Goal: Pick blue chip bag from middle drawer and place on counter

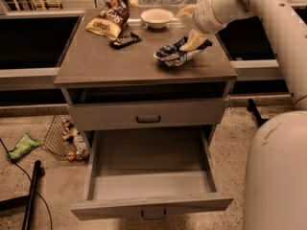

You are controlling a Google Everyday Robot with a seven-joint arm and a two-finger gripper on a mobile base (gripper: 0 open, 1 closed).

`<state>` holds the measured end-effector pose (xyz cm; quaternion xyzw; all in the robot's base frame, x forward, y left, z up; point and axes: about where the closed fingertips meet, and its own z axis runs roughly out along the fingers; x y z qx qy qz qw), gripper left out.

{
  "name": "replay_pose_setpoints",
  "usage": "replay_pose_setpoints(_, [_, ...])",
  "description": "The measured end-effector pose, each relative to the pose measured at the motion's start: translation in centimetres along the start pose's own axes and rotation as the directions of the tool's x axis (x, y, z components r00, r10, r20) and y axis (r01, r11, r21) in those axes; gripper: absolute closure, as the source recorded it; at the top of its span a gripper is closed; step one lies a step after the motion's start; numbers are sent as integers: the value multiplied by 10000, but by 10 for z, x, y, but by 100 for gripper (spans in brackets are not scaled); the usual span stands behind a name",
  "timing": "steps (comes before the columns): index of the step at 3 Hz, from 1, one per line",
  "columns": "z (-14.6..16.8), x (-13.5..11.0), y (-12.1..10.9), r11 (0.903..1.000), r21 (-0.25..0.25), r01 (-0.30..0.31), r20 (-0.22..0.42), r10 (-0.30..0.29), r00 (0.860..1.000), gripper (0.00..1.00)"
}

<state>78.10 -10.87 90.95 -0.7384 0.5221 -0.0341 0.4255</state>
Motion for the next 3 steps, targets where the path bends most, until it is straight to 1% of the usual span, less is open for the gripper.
replay_pose_setpoints(1, [-3, 11, 2, 9997, -12, -229, -11, 229, 9997, 0])
replay_pose_setpoints(2, [-26, 14, -3, 9992, 289, -271, 80, 269, 9996, 0])
replay_pose_setpoints(3, [-67, 3, 0, 9959, 903, -11, 578, -41, 9983, 0])
